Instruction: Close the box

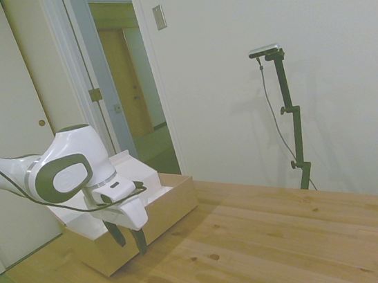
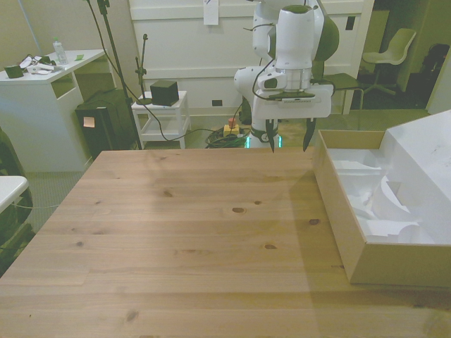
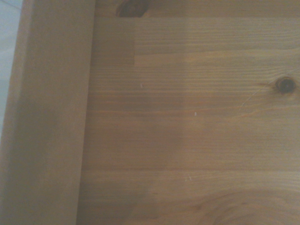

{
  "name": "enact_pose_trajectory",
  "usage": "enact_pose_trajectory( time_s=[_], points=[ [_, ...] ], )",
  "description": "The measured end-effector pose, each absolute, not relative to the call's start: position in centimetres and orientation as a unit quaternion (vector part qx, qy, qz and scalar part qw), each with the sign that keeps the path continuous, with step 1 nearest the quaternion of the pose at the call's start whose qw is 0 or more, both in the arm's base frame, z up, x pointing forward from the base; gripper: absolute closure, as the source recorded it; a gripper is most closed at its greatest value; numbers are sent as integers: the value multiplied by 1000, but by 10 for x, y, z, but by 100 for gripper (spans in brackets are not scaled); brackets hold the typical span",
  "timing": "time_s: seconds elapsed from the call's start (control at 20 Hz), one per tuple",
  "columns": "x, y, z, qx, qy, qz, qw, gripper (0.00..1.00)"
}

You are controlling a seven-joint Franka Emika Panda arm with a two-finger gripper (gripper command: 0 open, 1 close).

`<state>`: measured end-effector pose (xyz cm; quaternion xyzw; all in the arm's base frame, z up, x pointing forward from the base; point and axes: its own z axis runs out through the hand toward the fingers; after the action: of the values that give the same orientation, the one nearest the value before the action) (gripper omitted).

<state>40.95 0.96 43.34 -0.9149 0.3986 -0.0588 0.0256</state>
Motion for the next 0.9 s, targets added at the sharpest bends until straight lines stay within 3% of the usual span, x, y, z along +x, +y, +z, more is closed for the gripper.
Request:
enact_pose_trajectory(
  time_s=[0.3, 0.6, 0.9],
  points=[
    [411, 24, 451, -919, 383, -84, 35, 0],
    [403, 44, 533, -925, 344, -147, 67, 0],
    [392, 132, 602, -944, 253, -190, 88, 0]
  ],
)
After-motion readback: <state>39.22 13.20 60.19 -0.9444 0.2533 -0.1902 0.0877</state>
